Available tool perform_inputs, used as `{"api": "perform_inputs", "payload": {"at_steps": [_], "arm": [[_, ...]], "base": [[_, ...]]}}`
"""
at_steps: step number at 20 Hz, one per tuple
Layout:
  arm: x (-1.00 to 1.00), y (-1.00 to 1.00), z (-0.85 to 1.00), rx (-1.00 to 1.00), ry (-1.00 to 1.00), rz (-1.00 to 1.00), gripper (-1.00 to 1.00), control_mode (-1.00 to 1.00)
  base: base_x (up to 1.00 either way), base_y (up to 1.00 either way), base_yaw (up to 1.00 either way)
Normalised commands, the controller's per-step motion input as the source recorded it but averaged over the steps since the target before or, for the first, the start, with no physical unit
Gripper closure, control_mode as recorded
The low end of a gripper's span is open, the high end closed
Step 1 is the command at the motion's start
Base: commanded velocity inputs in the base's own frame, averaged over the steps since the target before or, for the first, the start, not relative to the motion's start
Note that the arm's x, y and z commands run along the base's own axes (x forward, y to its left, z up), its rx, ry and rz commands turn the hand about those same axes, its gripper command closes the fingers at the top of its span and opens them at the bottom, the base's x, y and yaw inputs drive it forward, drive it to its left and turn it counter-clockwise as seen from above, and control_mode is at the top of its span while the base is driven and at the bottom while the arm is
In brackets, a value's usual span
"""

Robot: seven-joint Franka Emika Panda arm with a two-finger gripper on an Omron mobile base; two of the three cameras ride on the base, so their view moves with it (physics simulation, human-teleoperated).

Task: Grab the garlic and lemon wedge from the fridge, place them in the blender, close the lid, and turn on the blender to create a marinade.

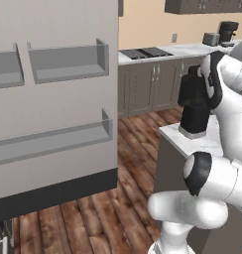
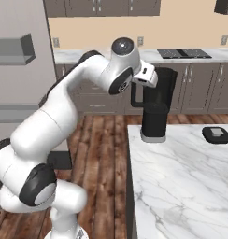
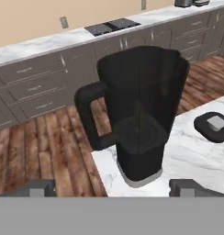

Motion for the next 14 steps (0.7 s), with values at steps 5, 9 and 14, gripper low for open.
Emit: {"api": "perform_inputs", "payload": {"at_steps": [5,9,14], "arm": [[-1.00,0.85,-0.39,-0.06,0.08,0.01,-1.00,-1.00],[-1.00,0.78,-0.42,-0.02,0.10,0.02,-1.00,-1.00],[-1.00,0.79,-0.48,0.00,0.13,0.01,-1.00,-1.00]], "base": [[0.00,0.00,0.00],[0.00,0.00,0.00],[0.00,0.00,0.00]]}}
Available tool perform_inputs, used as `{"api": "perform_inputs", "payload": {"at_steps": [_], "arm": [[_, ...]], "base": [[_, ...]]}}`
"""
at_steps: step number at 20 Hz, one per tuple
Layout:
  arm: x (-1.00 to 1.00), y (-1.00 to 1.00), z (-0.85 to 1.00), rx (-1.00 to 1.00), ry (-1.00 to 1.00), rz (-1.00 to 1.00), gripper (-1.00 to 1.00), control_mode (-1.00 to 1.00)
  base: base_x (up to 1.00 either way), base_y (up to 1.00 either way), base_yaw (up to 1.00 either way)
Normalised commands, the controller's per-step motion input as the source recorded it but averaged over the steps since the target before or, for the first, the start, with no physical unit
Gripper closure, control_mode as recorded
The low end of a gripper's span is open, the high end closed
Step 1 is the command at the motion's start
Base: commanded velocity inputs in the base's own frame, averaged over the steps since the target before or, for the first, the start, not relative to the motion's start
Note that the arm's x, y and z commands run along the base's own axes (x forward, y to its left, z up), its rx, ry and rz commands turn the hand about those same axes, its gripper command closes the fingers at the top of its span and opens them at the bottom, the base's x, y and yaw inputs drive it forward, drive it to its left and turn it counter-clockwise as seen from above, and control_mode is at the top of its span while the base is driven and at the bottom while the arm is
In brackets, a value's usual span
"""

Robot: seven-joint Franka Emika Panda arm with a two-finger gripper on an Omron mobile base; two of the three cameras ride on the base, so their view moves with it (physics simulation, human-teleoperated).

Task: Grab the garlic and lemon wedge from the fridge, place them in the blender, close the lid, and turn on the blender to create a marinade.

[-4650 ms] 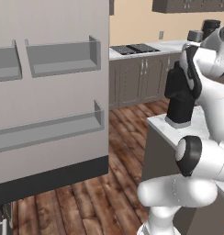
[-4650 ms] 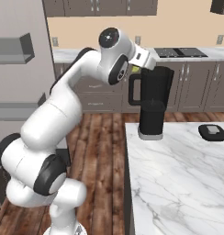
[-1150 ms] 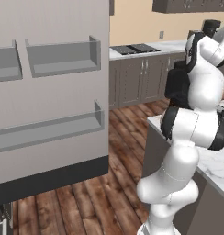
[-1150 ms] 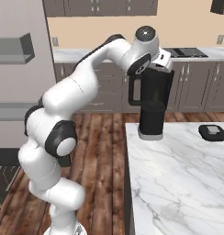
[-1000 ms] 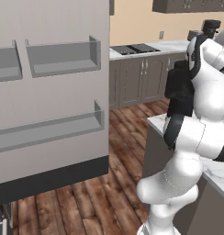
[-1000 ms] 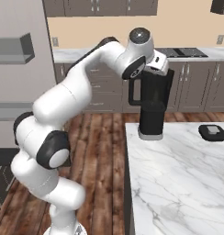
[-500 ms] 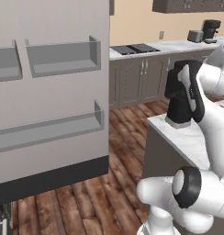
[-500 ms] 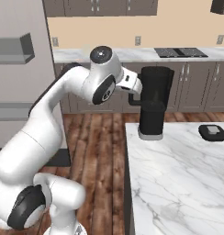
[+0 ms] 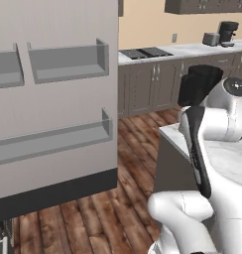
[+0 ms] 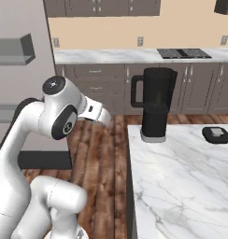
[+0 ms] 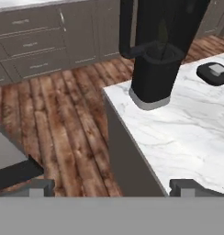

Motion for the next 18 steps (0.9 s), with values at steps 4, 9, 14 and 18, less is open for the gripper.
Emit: {"api": "perform_inputs", "payload": {"at_steps": [4,9,14,18], "arm": [[-0.99,0.71,-0.40,0.00,0.09,0.00,-1.00,-1.00],[-0.26,0.20,-0.08,0.00,0.05,0.00,-1.00,-1.00],[-0.04,0.00,-0.03,0.00,0.01,0.00,-1.00,1.00],[0.00,0.00,0.00,0.00,0.00,0.00,-1.00,1.00]], "base": [[0.00,0.00,0.00],[0.00,0.00,0.00],[-0.18,0.02,0.03],[-0.85,0.51,0.41]]}}
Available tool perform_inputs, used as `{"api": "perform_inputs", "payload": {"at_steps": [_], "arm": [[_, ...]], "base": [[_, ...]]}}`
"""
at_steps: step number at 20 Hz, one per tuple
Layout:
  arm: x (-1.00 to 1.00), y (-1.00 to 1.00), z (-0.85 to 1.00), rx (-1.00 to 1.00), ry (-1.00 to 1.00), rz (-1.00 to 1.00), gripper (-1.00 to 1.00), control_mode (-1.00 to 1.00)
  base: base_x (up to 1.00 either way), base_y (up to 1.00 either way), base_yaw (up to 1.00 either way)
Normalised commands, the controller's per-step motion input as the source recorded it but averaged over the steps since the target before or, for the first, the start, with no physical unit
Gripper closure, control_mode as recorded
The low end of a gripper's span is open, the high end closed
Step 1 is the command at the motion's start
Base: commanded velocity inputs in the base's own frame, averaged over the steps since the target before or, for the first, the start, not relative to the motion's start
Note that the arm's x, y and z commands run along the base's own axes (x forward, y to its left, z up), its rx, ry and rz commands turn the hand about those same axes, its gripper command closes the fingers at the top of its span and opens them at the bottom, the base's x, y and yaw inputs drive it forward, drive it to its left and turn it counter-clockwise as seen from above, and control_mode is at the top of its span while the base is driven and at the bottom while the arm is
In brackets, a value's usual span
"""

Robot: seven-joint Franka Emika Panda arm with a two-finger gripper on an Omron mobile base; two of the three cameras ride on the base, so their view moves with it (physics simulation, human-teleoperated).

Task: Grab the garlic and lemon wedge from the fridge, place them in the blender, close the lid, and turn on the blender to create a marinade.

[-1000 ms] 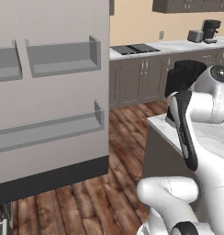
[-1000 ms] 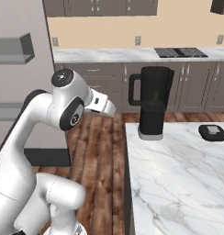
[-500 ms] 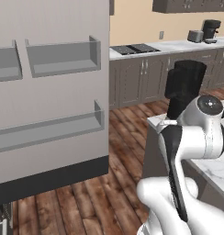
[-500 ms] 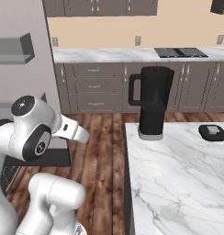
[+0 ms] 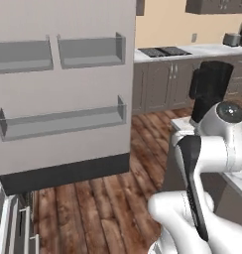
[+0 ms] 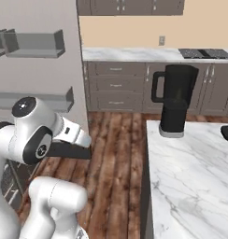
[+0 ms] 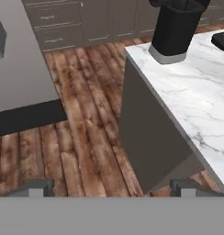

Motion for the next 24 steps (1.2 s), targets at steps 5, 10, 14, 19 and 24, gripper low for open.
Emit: {"api": "perform_inputs", "payload": {"at_steps": [5,10,14,19,24], "arm": [[0.00,0.00,0.00,0.00,0.00,0.00,-1.00,1.00],[0.00,0.00,0.00,0.00,0.00,0.00,-1.00,1.00],[0.00,0.00,0.00,0.00,0.00,0.00,-1.00,1.00],[0.00,0.00,0.00,0.00,0.00,0.00,-1.00,1.00],[0.00,0.00,0.00,0.00,0.00,0.00,-1.00,1.00]], "base": [[-0.09,0.53,0.82],[0.17,0.36,0.83],[0.33,0.12,0.88],[0.81,-0.23,0.78],[0.85,-0.48,0.61]]}}
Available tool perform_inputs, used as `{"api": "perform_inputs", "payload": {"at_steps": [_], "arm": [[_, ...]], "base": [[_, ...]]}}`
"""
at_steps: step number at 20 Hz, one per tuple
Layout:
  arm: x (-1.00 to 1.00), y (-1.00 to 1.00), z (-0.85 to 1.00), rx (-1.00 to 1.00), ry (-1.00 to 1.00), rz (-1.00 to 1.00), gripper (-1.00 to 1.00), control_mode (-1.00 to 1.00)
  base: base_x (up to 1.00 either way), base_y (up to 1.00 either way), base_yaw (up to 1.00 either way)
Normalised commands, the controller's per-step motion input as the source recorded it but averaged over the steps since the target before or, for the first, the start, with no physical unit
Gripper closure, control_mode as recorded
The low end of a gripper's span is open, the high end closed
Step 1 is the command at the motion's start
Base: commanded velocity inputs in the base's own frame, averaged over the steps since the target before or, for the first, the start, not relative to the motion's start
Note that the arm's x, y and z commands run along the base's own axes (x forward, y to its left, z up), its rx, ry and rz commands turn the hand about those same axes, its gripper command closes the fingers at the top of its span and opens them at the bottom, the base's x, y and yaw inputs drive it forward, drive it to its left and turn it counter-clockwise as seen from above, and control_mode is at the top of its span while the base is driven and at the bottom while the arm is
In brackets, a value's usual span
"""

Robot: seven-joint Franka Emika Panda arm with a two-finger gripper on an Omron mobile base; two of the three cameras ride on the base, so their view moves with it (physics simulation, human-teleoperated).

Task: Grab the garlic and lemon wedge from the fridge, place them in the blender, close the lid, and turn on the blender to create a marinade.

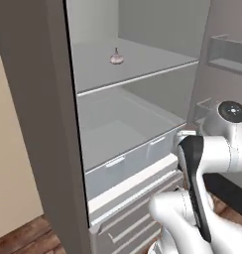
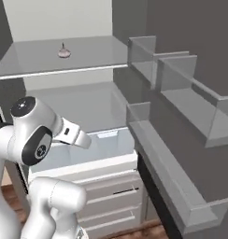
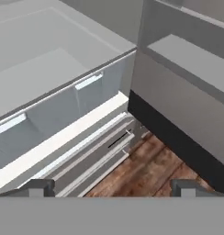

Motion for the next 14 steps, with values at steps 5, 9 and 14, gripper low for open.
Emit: {"api": "perform_inputs", "payload": {"at_steps": [5,9,14], "arm": [[0.00,0.00,0.00,0.00,0.00,0.00,-1.00,1.00],[0.00,0.00,0.00,0.00,0.00,0.00,-1.00,1.00],[0.00,0.00,0.00,0.00,0.00,0.00,-1.00,1.00]], "base": [[0.28,-0.31,0.60],[0.46,-0.38,0.50],[0.61,-0.02,0.40]]}}
